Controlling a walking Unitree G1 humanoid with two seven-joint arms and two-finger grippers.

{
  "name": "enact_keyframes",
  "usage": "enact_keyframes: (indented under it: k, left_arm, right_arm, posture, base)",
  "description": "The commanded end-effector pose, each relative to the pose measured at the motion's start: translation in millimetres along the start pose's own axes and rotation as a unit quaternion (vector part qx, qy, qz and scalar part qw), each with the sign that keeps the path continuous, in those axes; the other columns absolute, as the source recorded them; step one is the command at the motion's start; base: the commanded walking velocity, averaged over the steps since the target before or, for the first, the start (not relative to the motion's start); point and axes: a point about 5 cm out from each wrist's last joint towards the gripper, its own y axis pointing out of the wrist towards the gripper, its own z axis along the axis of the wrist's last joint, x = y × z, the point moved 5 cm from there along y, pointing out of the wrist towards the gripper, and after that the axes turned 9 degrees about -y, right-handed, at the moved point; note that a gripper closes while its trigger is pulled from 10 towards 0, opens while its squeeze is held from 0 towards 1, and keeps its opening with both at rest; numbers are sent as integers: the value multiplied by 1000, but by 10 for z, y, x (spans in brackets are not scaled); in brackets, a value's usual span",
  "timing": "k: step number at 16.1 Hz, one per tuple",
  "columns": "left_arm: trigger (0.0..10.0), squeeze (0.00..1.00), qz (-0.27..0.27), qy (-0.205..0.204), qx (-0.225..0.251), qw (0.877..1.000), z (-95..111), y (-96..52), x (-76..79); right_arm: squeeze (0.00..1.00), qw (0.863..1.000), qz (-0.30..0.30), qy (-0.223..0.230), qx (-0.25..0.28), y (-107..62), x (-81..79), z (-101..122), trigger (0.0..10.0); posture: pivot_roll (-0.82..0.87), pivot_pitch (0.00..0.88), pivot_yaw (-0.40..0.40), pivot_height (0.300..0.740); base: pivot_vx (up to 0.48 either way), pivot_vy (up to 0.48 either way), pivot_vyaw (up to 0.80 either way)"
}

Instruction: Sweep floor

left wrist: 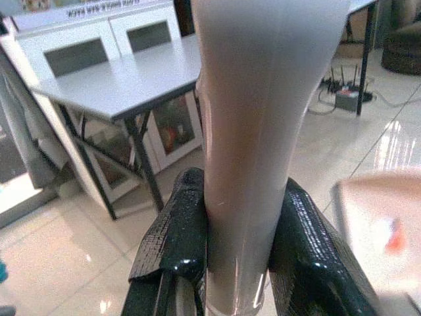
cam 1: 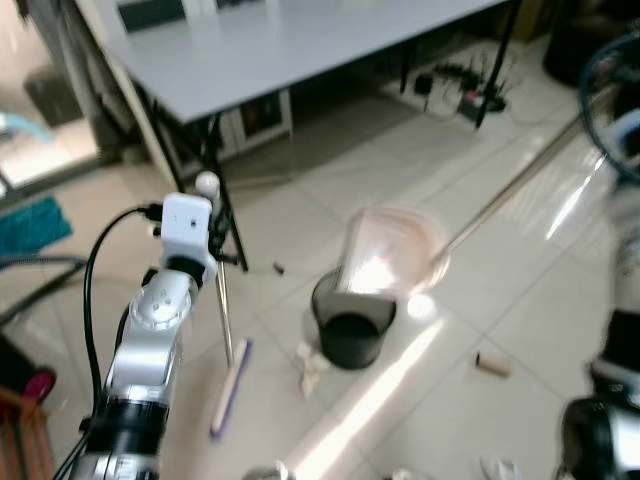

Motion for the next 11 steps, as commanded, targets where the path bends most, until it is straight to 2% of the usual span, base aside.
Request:
enact_keyframes:
  k: [1,2,3,4,5,8,10,11]
  left_arm:
    - [10000,0,-9,16,-2,1000,-4,-21,-47]
    - [10000,0,-14,17,-8,1000,-31,-29,-42]
    - [10000,0,-35,19,-27,999,-113,-49,-8]
    - [10000,0,-61,22,-44,997,-189,-79,44]
    - [10000,0,-76,25,-55,995,-240,-106,73]
    - [10000,0,-93,25,-46,994,-238,-150,154]
    - [10000,0,-99,20,-43,994,-254,-150,235]
    - [10000,0,-102,18,-42,994,-256,-144,267]
  right_arm:
    - [0,996,-27,-69,45,-2,173,236,10000]
    - [0,994,-34,-100,41,-14,239,212,10000]
    - [0,991,-56,-122,13,-58,416,89,10000]
    - [0,989,-70,-131,-12,-115,539,-25,10000]
    - [0,986,-75,-145,-37,-169,596,-139,10000]
    - [0,981,-70,-142,-111,-530,543,-652,10000]
    - [0,977,-72,-147,-139,-779,413,-913,10000]
    - [0,976,-76,-139,-150,-845,375,-986,10000]
  posture:
    - [-9,42,67,740]
    - [-11,43,68,740]
    - [-12,46,70,740]
    - [-13,49,70,740]
    - [-15,51,71,740]
    - [-15,61,66,740]
    - [-13,66,69,740]
    - [-12,68,69,740]
  base:
    - [0,0,0]
    - [0,0,0]
    - [0,0,0]
    - [0,0,0]
    - [0,0,0]
    - [0,0,0]
    - [0,-381,0]
    - [0,-431,0]
